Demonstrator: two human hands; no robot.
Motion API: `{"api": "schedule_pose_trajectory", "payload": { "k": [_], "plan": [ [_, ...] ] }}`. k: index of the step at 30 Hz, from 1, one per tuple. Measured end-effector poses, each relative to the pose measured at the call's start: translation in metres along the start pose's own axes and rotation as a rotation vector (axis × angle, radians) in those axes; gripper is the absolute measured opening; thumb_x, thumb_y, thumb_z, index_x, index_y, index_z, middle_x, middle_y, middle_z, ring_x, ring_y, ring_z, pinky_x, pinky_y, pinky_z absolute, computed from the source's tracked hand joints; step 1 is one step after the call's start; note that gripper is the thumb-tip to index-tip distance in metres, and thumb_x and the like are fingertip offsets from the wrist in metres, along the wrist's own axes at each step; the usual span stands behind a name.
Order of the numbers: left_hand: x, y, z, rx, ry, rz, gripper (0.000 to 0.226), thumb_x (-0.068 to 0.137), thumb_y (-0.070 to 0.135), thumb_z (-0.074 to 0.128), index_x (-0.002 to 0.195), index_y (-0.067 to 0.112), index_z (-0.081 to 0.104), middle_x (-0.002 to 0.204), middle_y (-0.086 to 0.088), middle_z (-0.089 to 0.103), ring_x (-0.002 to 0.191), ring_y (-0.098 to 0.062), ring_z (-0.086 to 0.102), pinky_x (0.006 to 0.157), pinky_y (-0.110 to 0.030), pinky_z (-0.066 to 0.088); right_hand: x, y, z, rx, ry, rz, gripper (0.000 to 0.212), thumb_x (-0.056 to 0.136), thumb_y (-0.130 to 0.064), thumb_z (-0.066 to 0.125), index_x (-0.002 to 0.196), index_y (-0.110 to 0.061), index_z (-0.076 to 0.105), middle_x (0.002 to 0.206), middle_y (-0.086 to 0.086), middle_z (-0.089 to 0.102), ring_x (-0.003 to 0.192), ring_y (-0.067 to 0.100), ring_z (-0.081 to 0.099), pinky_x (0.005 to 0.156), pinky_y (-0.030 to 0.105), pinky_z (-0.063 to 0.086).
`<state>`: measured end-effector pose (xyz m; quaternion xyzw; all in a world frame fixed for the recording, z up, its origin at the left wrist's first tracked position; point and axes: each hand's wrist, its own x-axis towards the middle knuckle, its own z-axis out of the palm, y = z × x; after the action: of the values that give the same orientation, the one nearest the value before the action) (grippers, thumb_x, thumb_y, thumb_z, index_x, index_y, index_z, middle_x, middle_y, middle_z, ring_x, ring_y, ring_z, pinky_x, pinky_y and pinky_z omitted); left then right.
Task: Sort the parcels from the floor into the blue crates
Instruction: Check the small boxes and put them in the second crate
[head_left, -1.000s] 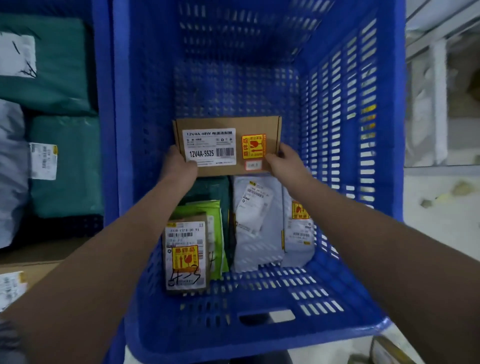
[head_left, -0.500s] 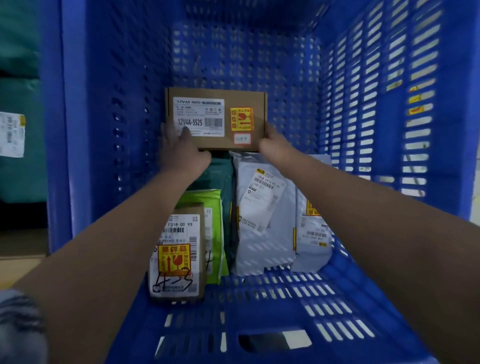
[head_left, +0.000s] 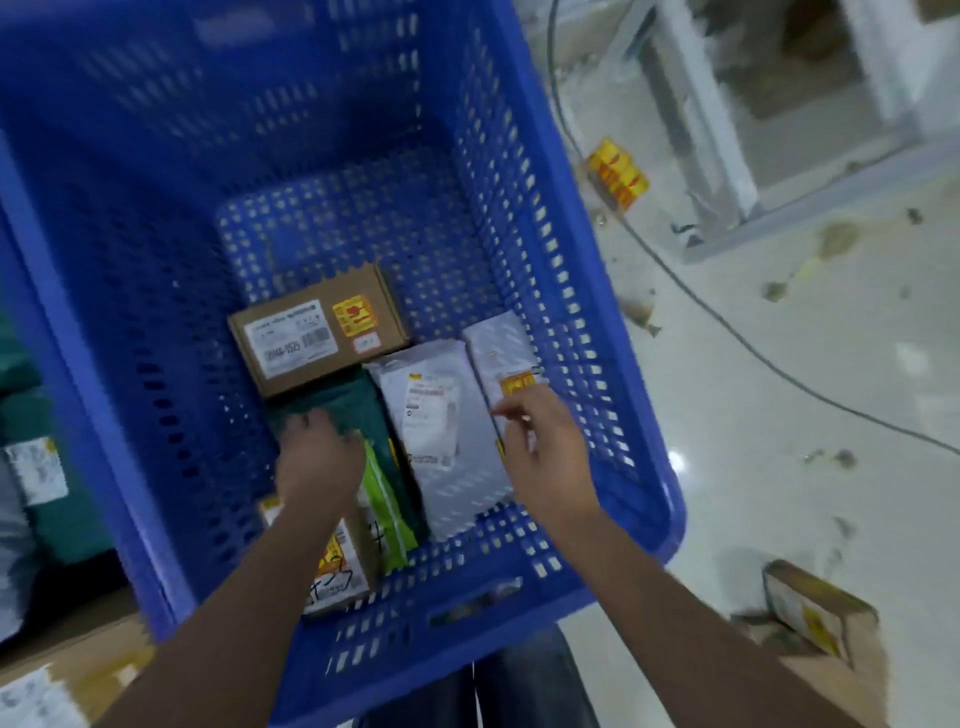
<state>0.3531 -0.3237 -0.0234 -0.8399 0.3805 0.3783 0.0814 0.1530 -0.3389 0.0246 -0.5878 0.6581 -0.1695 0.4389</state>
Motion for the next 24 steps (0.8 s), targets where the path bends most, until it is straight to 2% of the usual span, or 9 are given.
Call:
{"api": "schedule_pose_trajectory", "payload": {
  "k": [2,4,7,10,12,14,19,22,24],
  "plan": [
    [-0.014,0.023,-0.008,0.046,0.028,0.065,0.041,0.095,0.019,0.046,0.131,-0.001,0.044,0.132,-0.021,0.042,0.120,-0.036,0.043,0.092,-0.046,0.046,-0.029,0.006,-0.039,0.028,0.175,-0.008,0.017,0.085,-0.014,0.041,0.090,-0.021,0.057,0.090,0.001,0.058,0.084,0.014,0.054,0.070,0.020,0.043],
    [-0.028,0.052,-0.016,0.091,0.065,0.168,0.040,0.095,0.019,0.047,0.130,0.000,0.044,0.132,-0.020,0.043,0.118,-0.036,0.044,0.089,-0.046,0.046,-0.054,0.024,-0.072,0.050,0.339,0.107,0.015,0.084,-0.013,0.044,0.088,-0.019,0.057,0.088,0.002,0.059,0.082,0.017,0.056,0.073,0.023,0.044],
    [-0.048,0.100,-0.025,0.155,0.114,0.366,0.039,0.095,0.018,0.046,0.128,-0.003,0.046,0.133,-0.022,0.044,0.116,-0.038,0.047,0.085,-0.047,0.047,-0.085,0.065,-0.110,0.175,0.500,0.553,0.016,0.088,-0.001,0.047,0.092,-0.014,0.055,0.094,0.008,0.062,0.086,0.023,0.059,0.078,0.033,0.048],
    [-0.071,0.147,-0.022,0.144,0.183,0.556,0.030,0.094,0.013,0.050,0.119,-0.004,0.051,0.119,-0.026,0.051,0.105,-0.040,0.051,0.081,-0.050,0.046,-0.116,0.109,-0.138,0.509,0.522,1.019,0.008,0.092,-0.004,0.040,0.092,-0.005,0.049,0.088,0.017,0.053,0.070,0.026,0.055,0.062,0.032,0.044],
    [-0.090,0.173,-0.008,0.130,0.193,0.666,0.026,0.094,0.011,0.049,0.116,-0.002,0.051,0.117,-0.024,0.051,0.101,-0.040,0.050,0.081,-0.050,0.043,-0.138,0.135,-0.147,0.633,0.481,1.202,0.010,0.093,-0.006,0.038,0.086,-0.003,0.044,0.080,0.015,0.044,0.058,0.023,0.049,0.055,0.028,0.038],
    [-0.110,0.195,0.016,0.130,0.164,0.743,0.026,0.095,0.011,0.047,0.119,0.000,0.049,0.121,-0.020,0.049,0.105,-0.038,0.048,0.083,-0.048,0.042,-0.159,0.159,-0.146,0.601,0.429,1.235,0.010,0.092,-0.010,0.040,0.086,-0.004,0.044,0.079,0.015,0.047,0.058,0.023,0.051,0.056,0.029,0.040],
    [-0.166,0.219,0.097,0.211,0.110,0.986,0.023,0.092,0.005,0.051,0.114,-0.003,0.053,0.114,-0.022,0.055,0.103,-0.038,0.052,0.084,-0.048,0.044,-0.204,0.200,-0.146,0.612,0.387,1.173,0.009,0.090,-0.019,0.047,0.092,-0.011,0.048,0.088,0.012,0.057,0.088,0.034,0.061,0.072,0.037,0.044],
    [-0.208,0.221,0.148,0.298,0.033,0.997,0.024,0.087,0.000,0.053,0.110,-0.006,0.054,0.111,-0.024,0.055,0.102,-0.040,0.053,0.084,-0.049,0.045,-0.247,0.225,-0.156,0.683,0.387,1.215,0.015,0.092,-0.020,0.045,0.101,-0.009,0.047,0.096,0.013,0.058,0.098,0.036,0.062,0.077,0.039,0.047],
    [-0.236,0.220,0.179,0.415,-0.049,0.968,0.027,0.087,0.003,0.054,0.112,-0.006,0.052,0.115,-0.024,0.053,0.105,-0.039,0.051,0.085,-0.048,0.044,-0.277,0.243,-0.165,0.717,0.393,1.259,0.018,0.092,-0.020,0.046,0.104,-0.007,0.048,0.104,0.016,0.059,0.102,0.036,0.061,0.087,0.042,0.049]
  ]
}}
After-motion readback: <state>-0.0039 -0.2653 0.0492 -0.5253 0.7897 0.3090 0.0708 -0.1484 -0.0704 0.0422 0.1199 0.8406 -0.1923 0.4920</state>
